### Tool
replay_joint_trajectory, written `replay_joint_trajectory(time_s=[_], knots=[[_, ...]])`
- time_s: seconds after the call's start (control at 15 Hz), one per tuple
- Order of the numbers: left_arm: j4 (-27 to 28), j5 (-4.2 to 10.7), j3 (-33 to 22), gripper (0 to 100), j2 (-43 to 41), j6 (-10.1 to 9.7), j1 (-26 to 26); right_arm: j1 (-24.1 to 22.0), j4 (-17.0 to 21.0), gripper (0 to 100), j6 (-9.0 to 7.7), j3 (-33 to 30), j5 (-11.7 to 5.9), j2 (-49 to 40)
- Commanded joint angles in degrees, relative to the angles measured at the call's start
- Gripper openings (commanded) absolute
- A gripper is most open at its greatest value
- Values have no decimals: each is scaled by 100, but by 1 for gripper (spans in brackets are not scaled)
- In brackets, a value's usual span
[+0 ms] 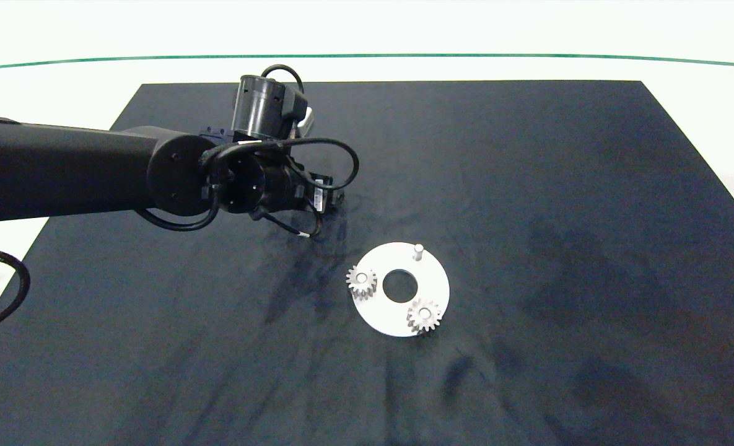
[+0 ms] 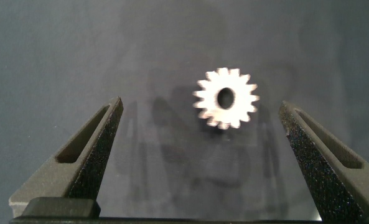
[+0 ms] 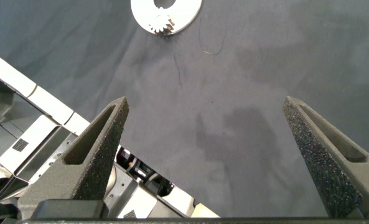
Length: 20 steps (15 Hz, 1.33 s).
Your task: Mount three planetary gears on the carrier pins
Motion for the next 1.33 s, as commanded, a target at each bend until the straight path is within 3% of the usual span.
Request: replay_joint_trajectory(time_s=[0.07,0.47,0.67,1.33], knots=[[3,11,24,100,80,-41,40,2,23,100,-6,1,-11,9],[-225,11,-20,100,212,-32,-4,2,23,100,-6,1,-11,9],[-278,20,7,100,317,-155,-92,2,14,100,-6,1,-2,9],[-269,20,-187,100,467,-279,-171,2,23,100,-6,1,-2,9]])
